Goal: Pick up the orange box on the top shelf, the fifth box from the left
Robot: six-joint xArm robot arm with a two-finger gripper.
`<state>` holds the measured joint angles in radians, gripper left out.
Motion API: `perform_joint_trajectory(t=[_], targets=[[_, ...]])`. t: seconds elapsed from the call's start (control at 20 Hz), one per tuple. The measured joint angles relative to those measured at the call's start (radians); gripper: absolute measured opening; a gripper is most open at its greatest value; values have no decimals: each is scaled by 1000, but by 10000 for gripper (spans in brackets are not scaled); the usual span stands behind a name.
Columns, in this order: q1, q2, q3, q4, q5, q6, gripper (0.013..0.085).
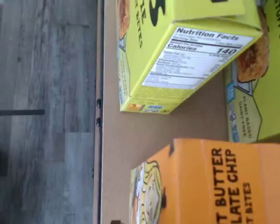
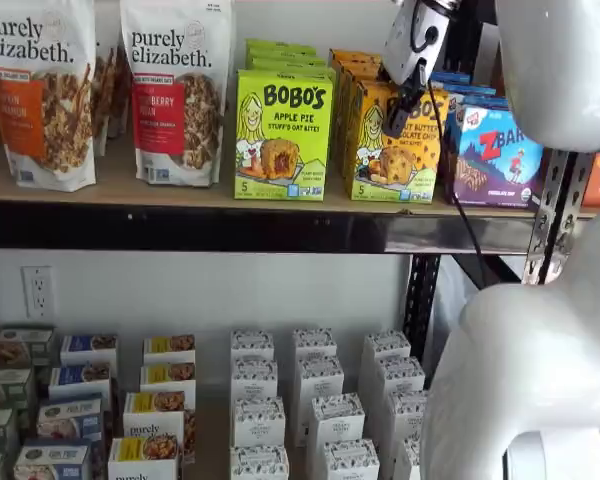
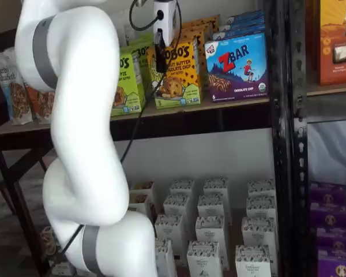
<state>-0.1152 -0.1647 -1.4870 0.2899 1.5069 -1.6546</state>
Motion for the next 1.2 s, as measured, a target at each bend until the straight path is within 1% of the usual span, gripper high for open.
perform_joint_trajectory(t=[0.4, 0.7, 0.75, 0.8, 0.85, 0.9, 0.95, 1.0, 1.1, 1.15, 1.2], targets=[[17, 8, -10, -2, 13, 18, 850], [34, 2, 0, -24, -4, 31, 850], [36, 1, 2, -27, -6, 32, 810], [38, 0, 3, -32, -7, 34, 810], [40, 0, 4, -35, -7, 35, 770], [41, 1, 4, -36, -7, 36, 770], [42, 1, 4, -37, -6, 36, 730], [42, 2, 4, -36, -5, 37, 730], [42, 3, 2, -34, -3, 37, 650], [42, 4, 1, -32, 0, 37, 650], [41, 6, -3, -31, 4, 37, 610]])
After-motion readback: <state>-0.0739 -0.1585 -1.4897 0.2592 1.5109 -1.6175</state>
